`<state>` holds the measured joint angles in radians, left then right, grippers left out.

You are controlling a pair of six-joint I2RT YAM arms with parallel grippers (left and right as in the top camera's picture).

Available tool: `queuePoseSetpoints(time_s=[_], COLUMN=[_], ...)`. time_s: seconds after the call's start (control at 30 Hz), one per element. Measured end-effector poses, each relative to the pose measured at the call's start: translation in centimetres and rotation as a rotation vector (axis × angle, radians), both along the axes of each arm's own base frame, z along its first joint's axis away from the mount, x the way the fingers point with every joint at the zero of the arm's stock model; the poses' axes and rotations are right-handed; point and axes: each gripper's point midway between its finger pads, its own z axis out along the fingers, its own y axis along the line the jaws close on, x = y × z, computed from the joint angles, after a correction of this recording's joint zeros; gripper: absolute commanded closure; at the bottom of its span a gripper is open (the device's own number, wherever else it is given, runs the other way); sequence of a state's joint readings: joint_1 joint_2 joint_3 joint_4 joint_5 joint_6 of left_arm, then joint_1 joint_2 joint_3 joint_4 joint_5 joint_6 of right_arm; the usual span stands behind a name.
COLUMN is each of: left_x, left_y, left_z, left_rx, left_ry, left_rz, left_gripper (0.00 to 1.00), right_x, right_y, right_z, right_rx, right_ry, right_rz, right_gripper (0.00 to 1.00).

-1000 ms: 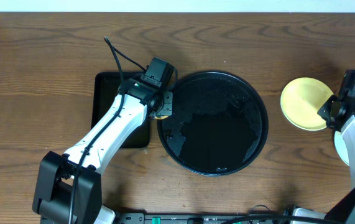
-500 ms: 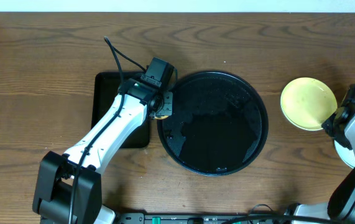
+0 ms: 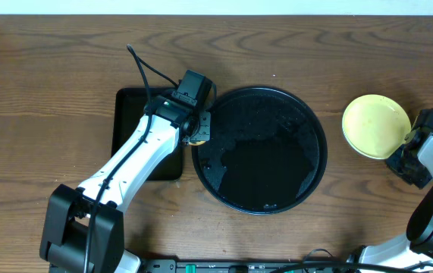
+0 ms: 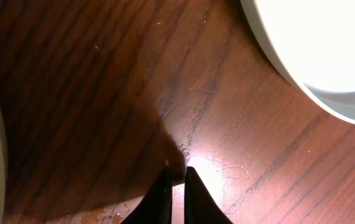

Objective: Clean dirty plates on tray and stack at the side

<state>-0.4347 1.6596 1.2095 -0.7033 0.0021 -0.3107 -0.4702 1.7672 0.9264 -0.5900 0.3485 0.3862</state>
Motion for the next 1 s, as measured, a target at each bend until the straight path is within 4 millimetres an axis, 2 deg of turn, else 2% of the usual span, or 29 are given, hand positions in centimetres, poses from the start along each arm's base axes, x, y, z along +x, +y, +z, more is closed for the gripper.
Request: queuePoseSetpoints(time_s=[0.1, 0.17, 0.27, 0.37, 0.5, 0.6, 1.0], left_x=[0.0, 0.0, 0.0, 0.0, 0.0, 0.0, 0.0], left_y=[0.0, 0.0, 0.0, 0.0, 0.0, 0.0, 0.0], left_z=[0.0, 0.0, 0.0, 0.0, 0.0, 0.0, 0.0], left_rx=[0.000, 0.000, 0.001, 0.000, 0.000, 0.000, 0.000], left_ry=[0.000, 0.000, 0.000, 0.000, 0.000, 0.000, 0.000], left_rz=[0.000, 0.000, 0.000, 0.000, 0.000, 0.000, 0.000], left_gripper=[0.92, 0.91, 0.92, 0.91, 0.91, 0.92, 0.92], right_x=[-0.1, 0.0, 0.3, 1.1, 3.0, 3.5, 1.0], right_y=[0.0, 0.0, 0.3, 0.2, -0.8, -1.7, -6.0], right_z=[0.0, 0.1, 0.3, 1.3, 3.8, 4.8, 5.0], right_rx=[-0.003, -0.002, 0.015, 0.007, -0.052, -0.082, -0.104], right_ry=[0.003, 0.002, -0.013, -0.059, -0.160, -0.191, -0.205], right_rz=[-0.002, 0.006, 0.023, 0.048, 0.089, 0.112, 0.025], right_gripper=[0.80, 0.79, 0.68, 0.62, 0.61, 0.62, 0.60])
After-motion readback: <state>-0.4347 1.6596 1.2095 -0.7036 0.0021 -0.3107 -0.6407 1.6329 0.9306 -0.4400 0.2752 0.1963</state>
